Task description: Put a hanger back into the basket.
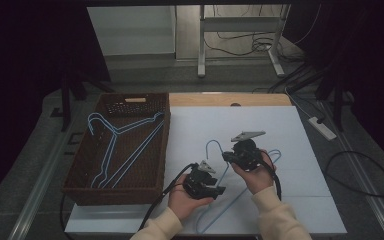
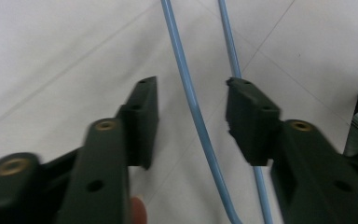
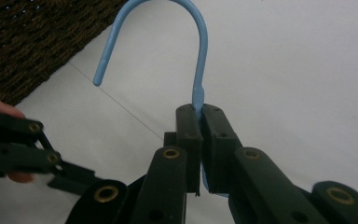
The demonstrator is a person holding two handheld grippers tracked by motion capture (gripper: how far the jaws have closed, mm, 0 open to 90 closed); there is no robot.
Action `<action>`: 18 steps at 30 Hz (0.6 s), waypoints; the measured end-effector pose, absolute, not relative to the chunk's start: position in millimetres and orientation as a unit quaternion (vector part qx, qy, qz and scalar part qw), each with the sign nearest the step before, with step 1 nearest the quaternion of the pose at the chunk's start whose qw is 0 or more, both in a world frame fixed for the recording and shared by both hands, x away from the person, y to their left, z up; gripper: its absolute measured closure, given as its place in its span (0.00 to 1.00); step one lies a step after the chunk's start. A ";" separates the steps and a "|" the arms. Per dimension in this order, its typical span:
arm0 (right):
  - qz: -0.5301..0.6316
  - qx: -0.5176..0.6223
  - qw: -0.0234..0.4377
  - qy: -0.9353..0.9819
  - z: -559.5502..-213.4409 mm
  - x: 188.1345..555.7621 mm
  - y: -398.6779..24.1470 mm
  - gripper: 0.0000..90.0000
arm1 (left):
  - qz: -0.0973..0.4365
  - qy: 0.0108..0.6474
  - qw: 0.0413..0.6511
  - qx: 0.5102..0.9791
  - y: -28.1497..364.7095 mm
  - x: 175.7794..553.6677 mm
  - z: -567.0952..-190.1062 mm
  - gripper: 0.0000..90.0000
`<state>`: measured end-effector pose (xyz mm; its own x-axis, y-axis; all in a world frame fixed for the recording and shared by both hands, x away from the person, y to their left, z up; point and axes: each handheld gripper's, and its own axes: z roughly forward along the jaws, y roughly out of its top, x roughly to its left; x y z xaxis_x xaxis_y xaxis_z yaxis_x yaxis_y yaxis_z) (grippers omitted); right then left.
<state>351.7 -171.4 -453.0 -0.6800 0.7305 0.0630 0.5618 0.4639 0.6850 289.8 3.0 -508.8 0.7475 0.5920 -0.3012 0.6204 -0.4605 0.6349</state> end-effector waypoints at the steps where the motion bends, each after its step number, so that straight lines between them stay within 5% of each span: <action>1: 0.350 0.381 0.120 0.847 -453.0 351.7 -171.4 0.96 | -0.019 0.355 0.379 0.854 3.0 289.8 -508.8 0.71; 4: 0.354 0.383 0.121 0.844 -451.7 351.0 -173.1 0.96 | -0.040 0.358 0.381 0.852 2.5 292.4 -512.3 0.86; 13: 0.390 0.389 0.119 0.826 -444.6 344.2 -187.0 0.94 | -0.048 0.378 0.404 0.832 9.2 294.0 -508.2 0.94; 18: 0.442 0.373 0.120 0.807 -438.4 326.6 -205.1 0.68 | -0.037 0.378 0.427 0.821 12.3 290.9 -502.0 0.95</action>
<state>326.6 -205.1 -438.4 -0.6932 0.7077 0.1363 0.4958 0.3311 0.8028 290.9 12.3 -502.0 0.7113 0.5893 -0.3832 0.6522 -0.3500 0.6725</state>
